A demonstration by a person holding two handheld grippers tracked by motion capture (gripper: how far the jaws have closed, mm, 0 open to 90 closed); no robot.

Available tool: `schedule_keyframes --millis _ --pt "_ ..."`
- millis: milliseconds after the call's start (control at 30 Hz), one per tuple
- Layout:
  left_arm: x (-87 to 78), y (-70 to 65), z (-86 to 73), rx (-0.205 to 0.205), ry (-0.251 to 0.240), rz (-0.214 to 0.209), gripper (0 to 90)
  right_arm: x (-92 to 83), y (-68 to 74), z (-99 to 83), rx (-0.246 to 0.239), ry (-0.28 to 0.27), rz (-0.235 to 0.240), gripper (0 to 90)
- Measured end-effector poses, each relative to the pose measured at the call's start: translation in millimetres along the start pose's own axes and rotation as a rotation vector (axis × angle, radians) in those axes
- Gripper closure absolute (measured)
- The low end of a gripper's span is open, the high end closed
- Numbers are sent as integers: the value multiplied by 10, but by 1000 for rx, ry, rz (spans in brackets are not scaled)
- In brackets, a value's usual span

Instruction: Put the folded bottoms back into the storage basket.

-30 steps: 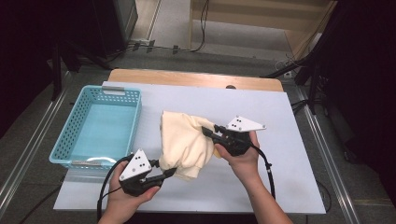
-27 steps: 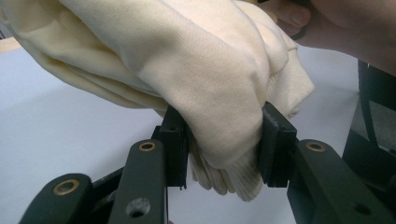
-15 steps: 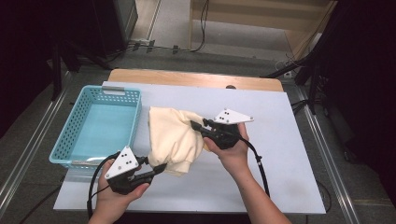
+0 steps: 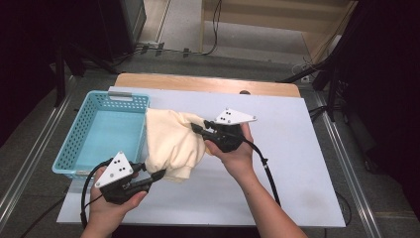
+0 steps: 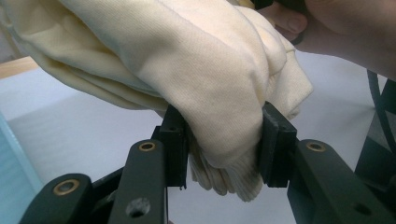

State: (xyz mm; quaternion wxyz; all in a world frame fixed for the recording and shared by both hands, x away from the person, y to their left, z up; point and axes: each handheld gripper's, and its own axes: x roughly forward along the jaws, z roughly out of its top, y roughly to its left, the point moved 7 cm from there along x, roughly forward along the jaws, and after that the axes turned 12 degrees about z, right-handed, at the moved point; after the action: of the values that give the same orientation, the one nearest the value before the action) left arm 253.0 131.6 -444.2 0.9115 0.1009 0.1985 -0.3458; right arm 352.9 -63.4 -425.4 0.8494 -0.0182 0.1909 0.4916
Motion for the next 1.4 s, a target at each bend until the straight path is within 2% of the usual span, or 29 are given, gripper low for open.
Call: schedule_keyframes --millis 300,467,1400 --pt "-112 130 11 2 -8 19 603 141 59 97 -12 -3 10 708" --pt "-158 206 -7 -11 -15 28 603 220 94 157 -20 4 13 708" --pt "-525 743 -175 -64 -23 101 601 912 333 425 -39 9 63 708"
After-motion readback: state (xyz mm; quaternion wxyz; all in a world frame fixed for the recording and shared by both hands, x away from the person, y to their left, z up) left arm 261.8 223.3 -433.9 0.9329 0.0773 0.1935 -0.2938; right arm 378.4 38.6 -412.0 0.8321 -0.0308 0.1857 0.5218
